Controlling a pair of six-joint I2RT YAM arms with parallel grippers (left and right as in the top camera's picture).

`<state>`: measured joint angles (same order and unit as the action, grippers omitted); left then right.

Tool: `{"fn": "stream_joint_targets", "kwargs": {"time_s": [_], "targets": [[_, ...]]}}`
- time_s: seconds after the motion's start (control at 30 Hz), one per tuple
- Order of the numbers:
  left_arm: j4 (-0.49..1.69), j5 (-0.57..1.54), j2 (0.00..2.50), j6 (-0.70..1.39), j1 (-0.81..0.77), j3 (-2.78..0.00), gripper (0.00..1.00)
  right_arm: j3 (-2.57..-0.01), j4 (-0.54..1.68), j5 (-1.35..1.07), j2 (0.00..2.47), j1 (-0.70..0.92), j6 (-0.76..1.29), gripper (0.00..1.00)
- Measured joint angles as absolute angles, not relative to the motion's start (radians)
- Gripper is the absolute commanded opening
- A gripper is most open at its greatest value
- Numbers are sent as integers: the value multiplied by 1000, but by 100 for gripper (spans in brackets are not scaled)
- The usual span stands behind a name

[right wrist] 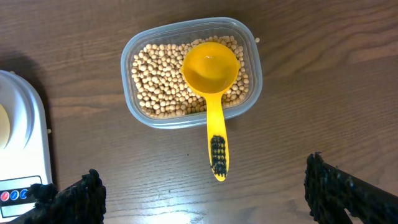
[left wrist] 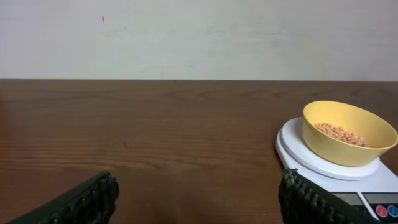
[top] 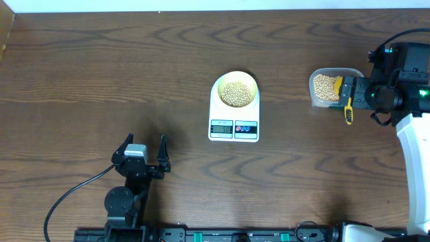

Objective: Scoop item into bowl and weigh 50g on scale

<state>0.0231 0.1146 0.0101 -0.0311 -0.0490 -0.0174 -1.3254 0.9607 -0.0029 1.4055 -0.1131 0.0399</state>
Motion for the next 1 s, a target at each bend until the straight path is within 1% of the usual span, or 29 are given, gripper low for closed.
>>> {"fn": "stream_joint_targets", "kwargs": {"time_s": [1.0], "targets": [[27, 97, 10, -21, -48, -19, 84, -1325, 961, -3, 1406, -113, 39, 99]]}}
